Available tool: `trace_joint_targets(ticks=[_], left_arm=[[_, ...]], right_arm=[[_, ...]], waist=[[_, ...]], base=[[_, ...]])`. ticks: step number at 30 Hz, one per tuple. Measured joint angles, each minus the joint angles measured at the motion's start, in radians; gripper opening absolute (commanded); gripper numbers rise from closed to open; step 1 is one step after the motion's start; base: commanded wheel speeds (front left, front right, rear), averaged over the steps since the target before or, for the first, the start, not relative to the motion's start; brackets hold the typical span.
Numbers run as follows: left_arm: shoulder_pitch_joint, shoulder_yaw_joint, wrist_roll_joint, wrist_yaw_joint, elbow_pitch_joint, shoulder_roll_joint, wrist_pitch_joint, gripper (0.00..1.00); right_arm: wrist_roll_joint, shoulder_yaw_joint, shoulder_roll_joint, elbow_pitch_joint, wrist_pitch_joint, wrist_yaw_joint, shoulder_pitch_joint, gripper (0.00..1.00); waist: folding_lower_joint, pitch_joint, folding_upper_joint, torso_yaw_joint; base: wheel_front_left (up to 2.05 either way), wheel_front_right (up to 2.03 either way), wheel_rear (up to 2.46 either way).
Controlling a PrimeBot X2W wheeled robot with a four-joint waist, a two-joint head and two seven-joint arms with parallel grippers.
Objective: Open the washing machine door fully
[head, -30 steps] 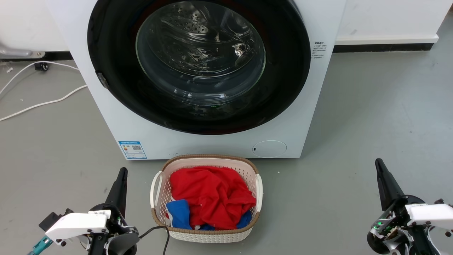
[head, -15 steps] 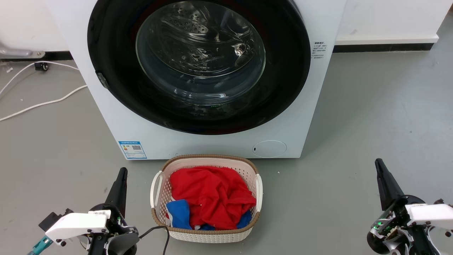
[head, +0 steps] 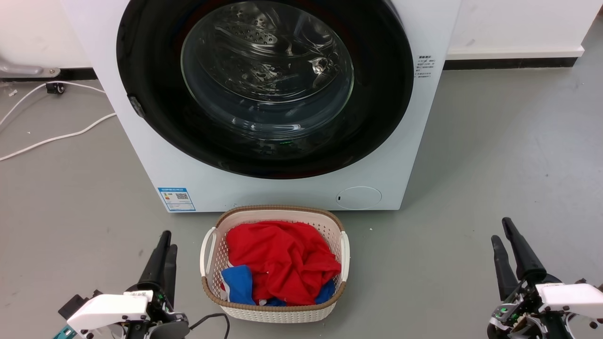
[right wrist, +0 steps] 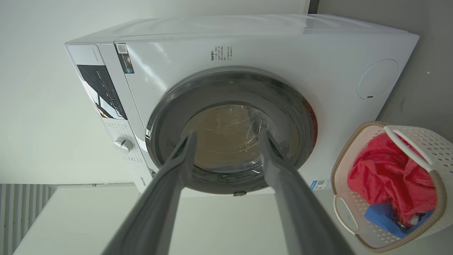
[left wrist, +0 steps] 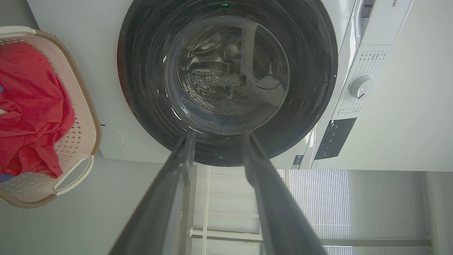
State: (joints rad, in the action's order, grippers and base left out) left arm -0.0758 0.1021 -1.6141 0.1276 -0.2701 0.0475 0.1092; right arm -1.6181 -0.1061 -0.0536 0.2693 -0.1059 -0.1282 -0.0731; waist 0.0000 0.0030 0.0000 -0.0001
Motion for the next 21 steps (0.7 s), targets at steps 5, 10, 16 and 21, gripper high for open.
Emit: trace_joint_targets(ticks=[5,10,16,21], left_arm=[[0.001,-0.033,0.000,0.000,0.019,0.000,-0.026,1.00],[0.001,-0.064,0.021,0.000,0.033,0.000,-0.052,1.00],[0.001,-0.080,0.086,0.000,0.058,0.000,-0.079,1.00],[0.001,-0.091,0.149,0.000,0.101,0.000,-0.101,1.00]], right_arm=[[0.004,0.007,0.001,-0.018,0.015,0.000,0.003,1.00],[0.037,0.021,0.000,-0.035,0.037,0.000,0.016,1.00],[0.111,0.042,-0.013,-0.048,0.072,0.000,0.017,1.00],[0.208,0.055,-0.021,-0.060,0.098,0.000,0.017,1.00]], waist=[[0.0000,0.000,0.0000,-0.001],[0.0000,0.000,0.0000,-0.001],[0.0000,0.000,0.0000,0.000],[0.0002,0.001,0.0000,0.001]], base=[[0.00,0.00,0.00],[0.00,0.00,0.00],[0.00,0.00,0.00],[0.00,0.00,0.00]])
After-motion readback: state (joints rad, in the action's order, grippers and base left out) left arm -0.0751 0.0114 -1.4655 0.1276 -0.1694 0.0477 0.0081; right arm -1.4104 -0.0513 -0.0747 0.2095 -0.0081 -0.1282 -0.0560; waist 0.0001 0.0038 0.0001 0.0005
